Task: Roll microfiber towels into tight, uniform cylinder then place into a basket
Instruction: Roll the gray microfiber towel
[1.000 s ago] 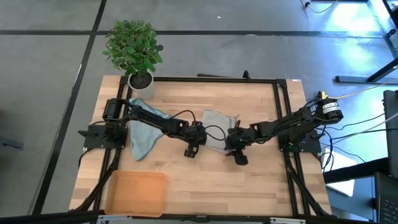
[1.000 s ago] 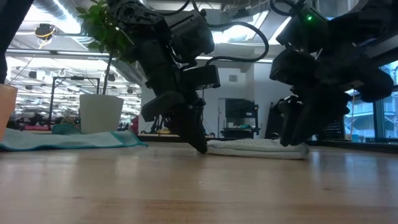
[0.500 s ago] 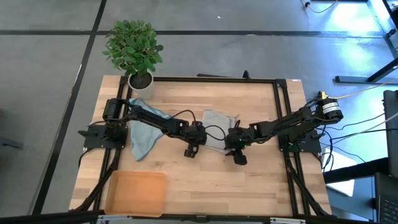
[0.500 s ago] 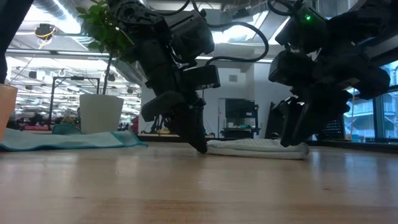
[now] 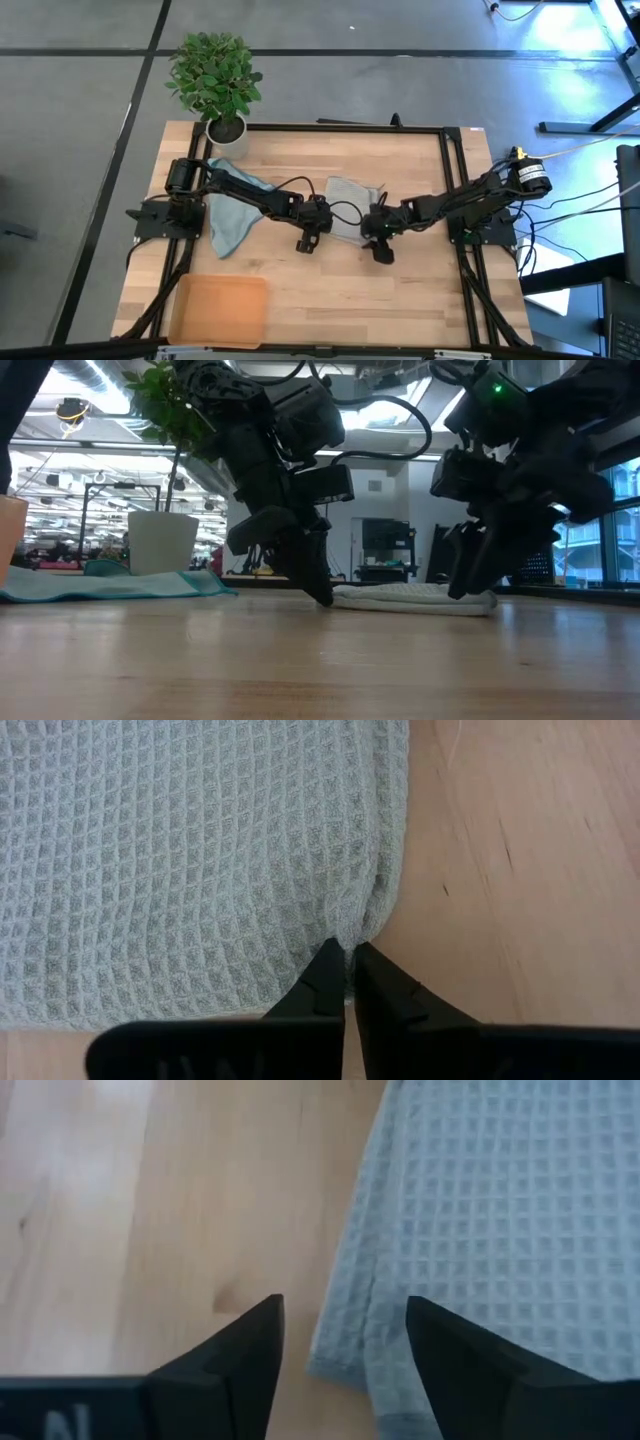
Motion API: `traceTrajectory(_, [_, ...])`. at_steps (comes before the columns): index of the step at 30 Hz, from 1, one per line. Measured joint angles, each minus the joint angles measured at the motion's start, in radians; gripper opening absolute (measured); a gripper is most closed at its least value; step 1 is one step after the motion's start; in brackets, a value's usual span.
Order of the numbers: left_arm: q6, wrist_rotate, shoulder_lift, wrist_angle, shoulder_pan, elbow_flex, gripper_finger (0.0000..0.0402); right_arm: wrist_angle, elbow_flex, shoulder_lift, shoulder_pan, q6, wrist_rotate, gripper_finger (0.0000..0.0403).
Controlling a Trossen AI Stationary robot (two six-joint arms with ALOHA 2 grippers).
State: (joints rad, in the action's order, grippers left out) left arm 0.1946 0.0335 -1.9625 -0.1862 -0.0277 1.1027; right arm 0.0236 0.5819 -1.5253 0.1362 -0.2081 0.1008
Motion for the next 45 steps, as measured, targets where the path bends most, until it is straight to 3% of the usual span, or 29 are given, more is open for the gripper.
traceTrajectory(7, [0.0, -0.002, 0.0, 0.0, 0.0, 0.0, 0.0, 0.022, 0.005, -0.068, 0.04, 0.008, -0.039, 0.021])
traceTrajectory(16, [0.0, -0.002, 0.0, -0.001, 0.0, 0.0, 0.0, 0.012, 0.004, -0.092, 0.047, -0.052, -0.225, 0.0202])
traceTrajectory(20, [0.0, -0.002, 0.0, -0.003, 0.0, 0.0, 0.0, 0.006, 0.003, -0.093, 0.047, -0.05, -0.254, 0.0167])
traceTrajectory(25, [0.002, -0.002, 0.0, -0.004, 0.0, 0.0, 0.0, 0.002, 0.002, -0.093, 0.045, -0.053, -0.257, 0.0088])
traceTrajectory(29, [0.002, -0.003, 0.002, -0.015, 0.0, 0.001, 0.0, 0.007, 0.002, -0.092, 0.036, -0.074, -0.164, 0.0015])
traceTrajectory(32, [0.002, -0.015, 0.014, -0.036, 0.0, 0.001, 0.0, 0.0, 0.001, -0.079, 0.024, -0.078, -0.078, 0.0013])
traceTrajectory(45, [-0.03, -0.276, 0.073, -0.107, 0.06, -0.001, 0.0, -0.007, 0.0, -0.037, -0.084, -0.08, 0.192, 0.0003])
